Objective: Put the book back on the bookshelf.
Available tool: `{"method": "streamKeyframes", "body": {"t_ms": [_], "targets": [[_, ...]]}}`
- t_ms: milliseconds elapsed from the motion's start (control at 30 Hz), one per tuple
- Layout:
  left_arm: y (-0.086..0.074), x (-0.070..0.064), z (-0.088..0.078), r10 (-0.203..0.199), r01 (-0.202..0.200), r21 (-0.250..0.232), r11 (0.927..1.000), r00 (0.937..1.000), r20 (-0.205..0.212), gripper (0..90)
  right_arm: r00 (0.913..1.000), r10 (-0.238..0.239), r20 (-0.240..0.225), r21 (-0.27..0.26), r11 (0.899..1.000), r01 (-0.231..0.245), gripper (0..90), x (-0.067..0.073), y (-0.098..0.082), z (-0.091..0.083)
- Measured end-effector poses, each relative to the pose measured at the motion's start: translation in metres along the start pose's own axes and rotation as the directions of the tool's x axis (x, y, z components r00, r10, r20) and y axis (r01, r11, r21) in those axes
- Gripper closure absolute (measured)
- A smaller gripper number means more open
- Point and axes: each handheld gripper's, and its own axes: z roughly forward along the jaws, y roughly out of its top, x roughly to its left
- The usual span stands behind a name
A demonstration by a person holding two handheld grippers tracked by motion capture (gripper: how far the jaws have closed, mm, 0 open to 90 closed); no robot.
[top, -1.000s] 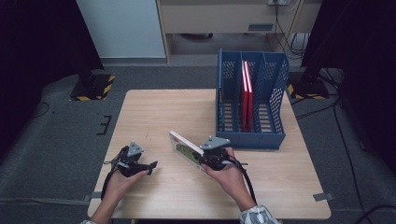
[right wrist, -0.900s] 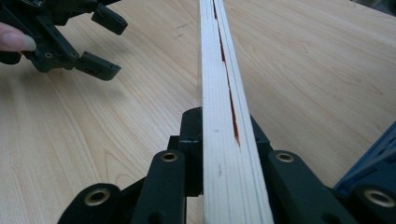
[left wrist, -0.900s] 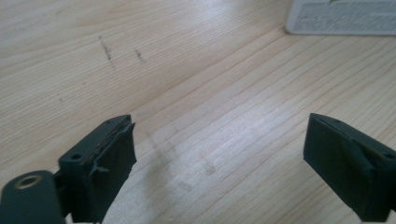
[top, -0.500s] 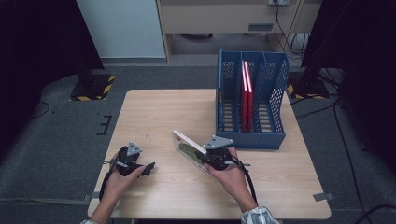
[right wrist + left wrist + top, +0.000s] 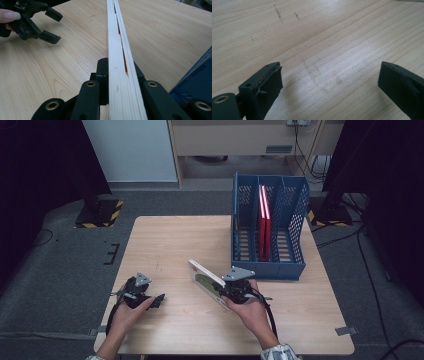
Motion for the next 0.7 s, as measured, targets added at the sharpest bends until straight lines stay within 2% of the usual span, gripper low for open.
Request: {"method": "streamKeyframes", "body": {"t_ms": [333, 700], "targets": [[-0.001, 0.002, 0.001, -0.006, 0.006, 0.012, 0.9999, 1.0, -0.006, 4.6, 1.0, 0.008, 0.006, -0.014, 1.0, -0.008, 75.8, -0.001, -0.006, -0.011], [-0.002, 0.002, 0.003, -0.01, 0.01, 0.017, 0.9998, 0.9999, -0.007, 4.4, 0.999, 0.027, 0.036, -0.03, 0.999, -0.026, 75.8, -0.008, -0.019, -0.04]]}}
